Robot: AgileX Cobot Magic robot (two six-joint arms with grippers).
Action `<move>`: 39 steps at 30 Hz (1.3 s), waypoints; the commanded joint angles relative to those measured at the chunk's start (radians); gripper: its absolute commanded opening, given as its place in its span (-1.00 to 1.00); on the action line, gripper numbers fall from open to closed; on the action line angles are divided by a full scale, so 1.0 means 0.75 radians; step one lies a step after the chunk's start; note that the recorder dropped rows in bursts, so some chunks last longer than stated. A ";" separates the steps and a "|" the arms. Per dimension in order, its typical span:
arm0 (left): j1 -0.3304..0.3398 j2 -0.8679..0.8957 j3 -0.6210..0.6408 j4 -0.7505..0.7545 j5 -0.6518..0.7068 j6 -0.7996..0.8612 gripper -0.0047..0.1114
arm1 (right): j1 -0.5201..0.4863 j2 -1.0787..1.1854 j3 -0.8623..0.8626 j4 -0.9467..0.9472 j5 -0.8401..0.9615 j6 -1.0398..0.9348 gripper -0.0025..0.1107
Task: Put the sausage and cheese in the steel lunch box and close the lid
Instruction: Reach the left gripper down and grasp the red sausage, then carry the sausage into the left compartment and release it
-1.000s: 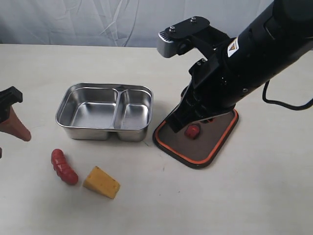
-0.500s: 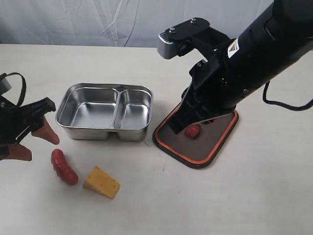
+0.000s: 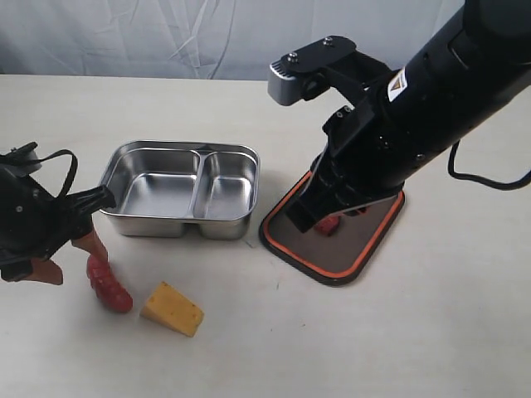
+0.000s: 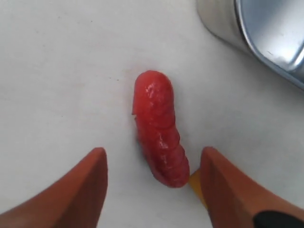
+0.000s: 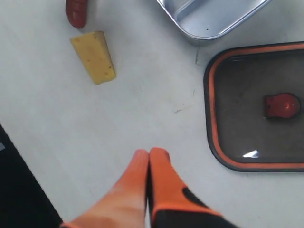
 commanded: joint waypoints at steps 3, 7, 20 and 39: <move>-0.044 0.101 0.003 -0.023 -0.032 -0.035 0.03 | -0.006 -0.014 -0.005 0.004 0.020 -0.001 -0.97; -0.120 0.164 0.003 -0.015 -0.081 -0.053 0.03 | -0.006 -0.014 -0.005 0.004 0.048 -0.001 -0.97; -0.120 0.238 0.003 0.044 -0.124 -0.171 -0.61 | -0.006 -0.014 -0.005 0.004 0.050 -0.001 -0.97; -0.120 -0.007 0.003 0.186 0.128 0.050 -0.92 | -0.006 -0.014 -0.005 -0.010 0.045 -0.001 -0.97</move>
